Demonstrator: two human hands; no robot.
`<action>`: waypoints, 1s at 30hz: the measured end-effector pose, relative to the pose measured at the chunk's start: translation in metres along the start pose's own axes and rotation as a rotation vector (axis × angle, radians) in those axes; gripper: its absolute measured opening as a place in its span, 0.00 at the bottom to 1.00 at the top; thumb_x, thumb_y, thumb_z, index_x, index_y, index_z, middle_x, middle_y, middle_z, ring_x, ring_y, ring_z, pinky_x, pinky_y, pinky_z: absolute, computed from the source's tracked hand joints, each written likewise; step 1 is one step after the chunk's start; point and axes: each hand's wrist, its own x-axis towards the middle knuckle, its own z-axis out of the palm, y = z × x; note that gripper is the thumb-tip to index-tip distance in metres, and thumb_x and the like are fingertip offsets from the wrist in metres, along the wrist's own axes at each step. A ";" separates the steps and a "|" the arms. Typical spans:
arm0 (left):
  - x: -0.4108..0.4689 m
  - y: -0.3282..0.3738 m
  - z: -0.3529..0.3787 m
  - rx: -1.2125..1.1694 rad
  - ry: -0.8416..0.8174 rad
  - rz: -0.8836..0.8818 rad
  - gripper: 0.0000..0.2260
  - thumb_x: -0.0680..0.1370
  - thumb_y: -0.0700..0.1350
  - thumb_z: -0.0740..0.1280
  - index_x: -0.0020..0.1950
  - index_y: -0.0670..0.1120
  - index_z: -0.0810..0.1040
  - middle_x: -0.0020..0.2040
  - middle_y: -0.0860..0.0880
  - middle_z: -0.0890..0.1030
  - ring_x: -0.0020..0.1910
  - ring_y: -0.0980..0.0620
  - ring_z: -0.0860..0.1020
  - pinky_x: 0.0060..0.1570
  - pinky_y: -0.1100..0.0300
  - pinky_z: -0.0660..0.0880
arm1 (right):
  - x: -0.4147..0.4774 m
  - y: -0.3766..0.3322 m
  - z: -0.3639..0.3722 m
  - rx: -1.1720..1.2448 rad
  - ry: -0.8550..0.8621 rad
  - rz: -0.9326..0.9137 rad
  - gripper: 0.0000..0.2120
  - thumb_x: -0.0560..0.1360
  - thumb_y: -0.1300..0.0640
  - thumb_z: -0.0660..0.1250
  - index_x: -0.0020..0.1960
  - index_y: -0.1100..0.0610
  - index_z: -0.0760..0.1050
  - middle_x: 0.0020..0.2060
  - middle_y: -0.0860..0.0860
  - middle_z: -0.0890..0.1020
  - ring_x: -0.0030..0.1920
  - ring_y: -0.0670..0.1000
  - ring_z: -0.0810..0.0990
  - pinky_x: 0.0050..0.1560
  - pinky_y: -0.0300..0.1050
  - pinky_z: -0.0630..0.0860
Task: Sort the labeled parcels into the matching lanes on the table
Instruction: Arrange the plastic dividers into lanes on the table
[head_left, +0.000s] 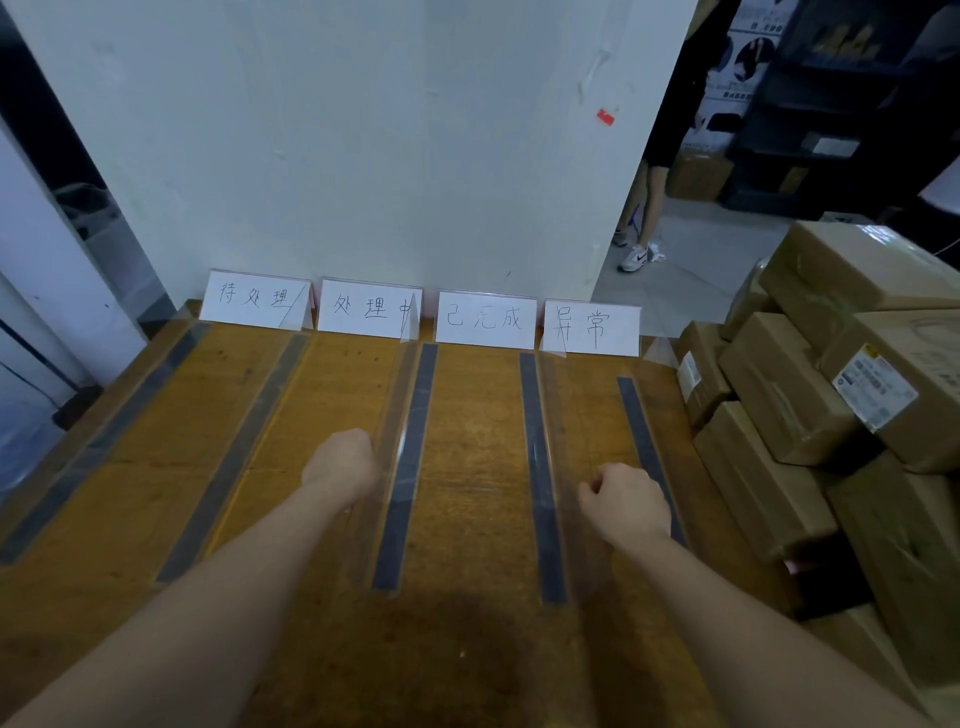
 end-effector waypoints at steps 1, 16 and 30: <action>0.000 0.000 0.000 0.001 0.006 0.002 0.08 0.78 0.41 0.66 0.57 0.43 0.77 0.38 0.47 0.79 0.35 0.50 0.80 0.35 0.57 0.80 | 0.000 0.000 0.000 -0.006 0.001 -0.001 0.11 0.79 0.51 0.64 0.39 0.53 0.76 0.34 0.48 0.79 0.36 0.48 0.80 0.40 0.47 0.82; -0.004 0.025 -0.012 0.228 0.295 0.244 0.17 0.76 0.46 0.69 0.63 0.47 0.72 0.59 0.47 0.75 0.60 0.48 0.72 0.58 0.54 0.73 | -0.003 -0.003 -0.010 -0.024 0.057 -0.012 0.13 0.80 0.45 0.62 0.51 0.53 0.77 0.38 0.47 0.79 0.40 0.48 0.80 0.44 0.48 0.81; -0.016 0.086 -0.029 0.326 0.383 0.582 0.22 0.76 0.44 0.68 0.69 0.46 0.69 0.65 0.46 0.73 0.67 0.47 0.69 0.62 0.53 0.69 | -0.010 0.008 -0.030 -0.120 0.220 -0.072 0.14 0.79 0.45 0.62 0.55 0.54 0.78 0.49 0.50 0.79 0.50 0.48 0.78 0.50 0.45 0.80</action>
